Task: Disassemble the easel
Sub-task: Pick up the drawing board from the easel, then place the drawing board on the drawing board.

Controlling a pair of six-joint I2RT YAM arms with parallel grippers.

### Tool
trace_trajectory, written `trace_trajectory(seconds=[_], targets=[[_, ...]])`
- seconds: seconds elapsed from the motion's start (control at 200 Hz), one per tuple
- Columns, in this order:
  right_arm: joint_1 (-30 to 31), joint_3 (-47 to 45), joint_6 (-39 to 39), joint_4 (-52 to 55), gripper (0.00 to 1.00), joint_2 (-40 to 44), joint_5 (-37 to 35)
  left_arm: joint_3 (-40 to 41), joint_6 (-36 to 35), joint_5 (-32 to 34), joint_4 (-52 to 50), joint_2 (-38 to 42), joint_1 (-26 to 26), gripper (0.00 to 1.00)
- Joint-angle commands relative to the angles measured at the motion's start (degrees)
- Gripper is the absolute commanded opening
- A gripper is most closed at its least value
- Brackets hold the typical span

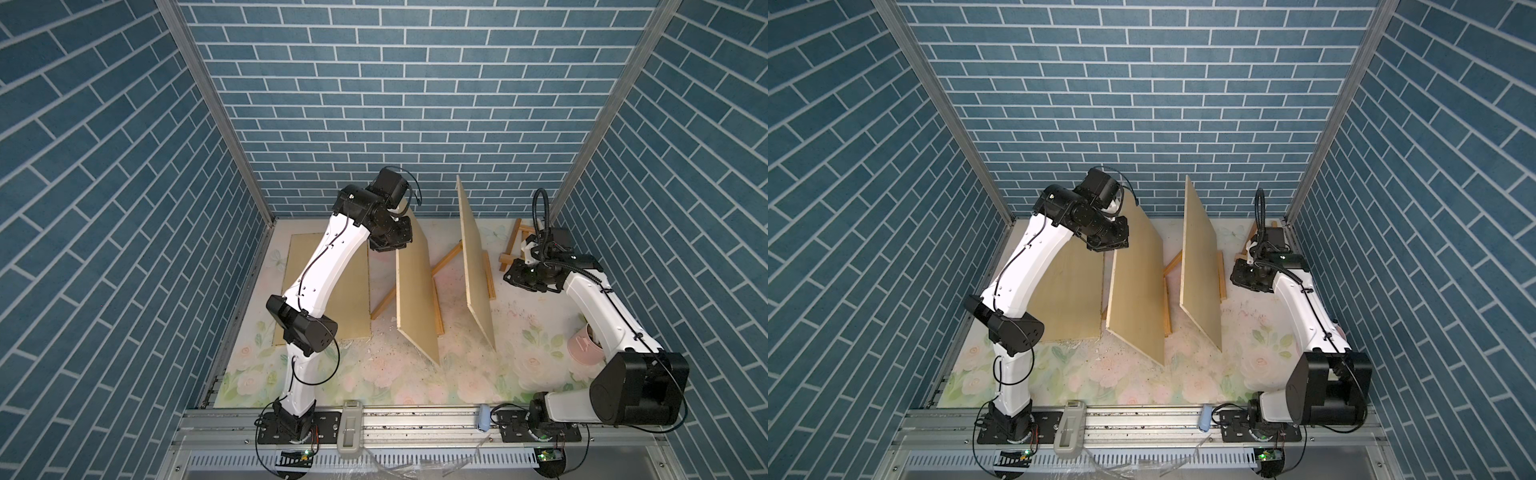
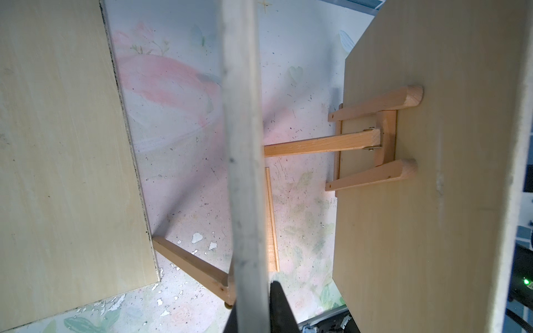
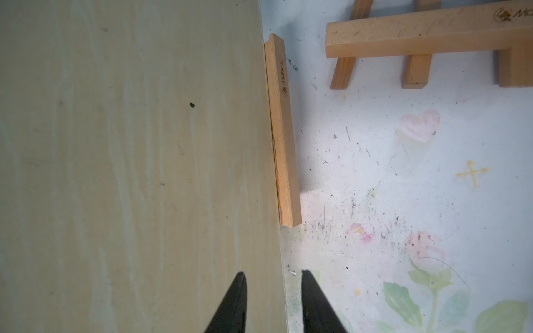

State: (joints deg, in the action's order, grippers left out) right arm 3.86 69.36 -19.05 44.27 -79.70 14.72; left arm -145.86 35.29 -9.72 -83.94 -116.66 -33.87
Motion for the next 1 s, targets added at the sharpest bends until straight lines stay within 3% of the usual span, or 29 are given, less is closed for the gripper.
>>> trace_trajectory(seconds=[0.0, 0.32, 0.525, 0.635, 0.78, 0.995], targets=[[0.29, -0.53, 0.42, -0.15, 0.33, 1.63, 0.66, -4.06, -4.28, 0.99, -0.26, 6.15, -0.24, 0.0], [0.5, -0.87, -0.54, -0.5, 0.32, 2.57, 1.1, -3.64, -2.95, -4.75, 3.12, 14.14, 0.66, 0.0], [0.53, -1.16, -0.42, -0.33, 0.32, 3.63, 0.92, -5.04, -2.9, -1.22, 1.45, 21.38, 3.24, 0.0], [0.58, -1.2, -0.31, -0.17, 0.32, 3.85, 0.92, -1.48, -1.83, -5.8, 6.42, 27.68, 5.64, 0.0], [0.68, -0.99, -0.38, -0.17, 0.32, 3.76, 1.23, 1.46, -0.39, -11.6, 9.45, 33.98, 10.84, 0.0], [0.88, -0.83, -0.17, -0.33, 0.32, 3.92, 1.54, 0.93, -0.75, -18.17, 6.79, 38.7, 25.04, 0.0]])
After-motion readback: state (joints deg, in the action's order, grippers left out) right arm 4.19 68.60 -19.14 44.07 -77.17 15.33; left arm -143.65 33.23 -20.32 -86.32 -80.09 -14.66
